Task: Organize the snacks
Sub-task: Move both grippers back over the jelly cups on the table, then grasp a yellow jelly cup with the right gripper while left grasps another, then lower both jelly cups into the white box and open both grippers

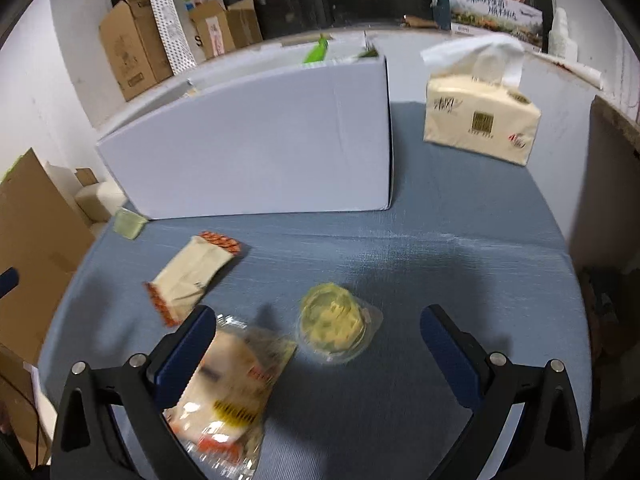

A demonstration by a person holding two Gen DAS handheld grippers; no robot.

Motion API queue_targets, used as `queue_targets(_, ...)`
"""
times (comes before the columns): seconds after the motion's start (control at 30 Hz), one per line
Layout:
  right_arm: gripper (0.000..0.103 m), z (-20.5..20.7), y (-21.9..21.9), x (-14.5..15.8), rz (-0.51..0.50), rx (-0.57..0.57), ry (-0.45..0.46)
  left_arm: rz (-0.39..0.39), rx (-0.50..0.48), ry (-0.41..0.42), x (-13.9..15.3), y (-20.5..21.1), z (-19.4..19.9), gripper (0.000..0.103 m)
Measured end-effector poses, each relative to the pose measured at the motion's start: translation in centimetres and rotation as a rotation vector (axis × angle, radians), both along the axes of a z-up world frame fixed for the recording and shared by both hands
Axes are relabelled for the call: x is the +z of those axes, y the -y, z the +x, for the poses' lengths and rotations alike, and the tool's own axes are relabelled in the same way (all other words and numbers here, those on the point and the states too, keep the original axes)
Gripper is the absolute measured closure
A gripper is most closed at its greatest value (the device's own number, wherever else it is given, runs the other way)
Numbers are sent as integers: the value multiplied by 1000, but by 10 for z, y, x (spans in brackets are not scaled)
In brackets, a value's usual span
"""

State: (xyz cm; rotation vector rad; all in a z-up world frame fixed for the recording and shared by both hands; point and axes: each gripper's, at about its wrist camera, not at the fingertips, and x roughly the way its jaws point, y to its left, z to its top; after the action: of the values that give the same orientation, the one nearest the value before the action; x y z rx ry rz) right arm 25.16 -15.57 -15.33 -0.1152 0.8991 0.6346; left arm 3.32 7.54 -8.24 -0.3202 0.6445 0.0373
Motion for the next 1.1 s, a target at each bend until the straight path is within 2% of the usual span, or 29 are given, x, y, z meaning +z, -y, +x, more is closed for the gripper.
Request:
queue_targets(0.03, 41, 3, -1, -4, -9, -4, -20, 0, 5, -2, -1, -1, 0, 0)
queue_targets(0.07, 61, 4, 0, -4, -36, -26, -7, 0, 10, -4, -2, -3, 0, 0)
queue_targets(0.1, 63, 3, 1, -2, -38, -28, 3, -4, 13, -7, -4, -4, 0, 0)
queue_targets(0.23, 63, -7, 9, 10, -7, -23, 43, -9, 13, -12, -8, -8, 3, 0)
queue_targets(0.37, 63, -17, 20, 23, 53, -23, 55, -6, 10, -22, -14, -18, 21, 0)
queue_targets(0.63, 63, -48, 26, 62, 128, 27, 118, 59, 18, -138, -38, -54, 110, 0)
queue_targets(0.8, 63, -56, 26, 68, 149, 45, 129, 79, 66, -232, -61, -70, 151, 3)
queue_targets(0.9, 63, -56, 24, 68, 153, 55, 126, 84, 61, -256, -72, -70, 161, 16)
queue_targets(0.93, 63, -57, 24, 68, 153, 57, 123, 89, 55, -263, -75, -69, 164, 26)
queue_targets(0.97, 63, -57, 23, 68, 155, 61, 120, 82, 42, -268, -78, -68, 167, 43)
queue_targets(1.0, 63, -58, 23, 68, 157, 63, 121, 90, 46, -271, -80, -68, 167, 51)
queue_targets(1.03, 63, -59, 23, 68, 156, 64, 122, 103, 50, -266, -79, -68, 167, 56)
queue_targets(1.1, 63, -60, 22, 67, 156, 65, 121, 68, 39, -229, -74, -68, 158, 56)
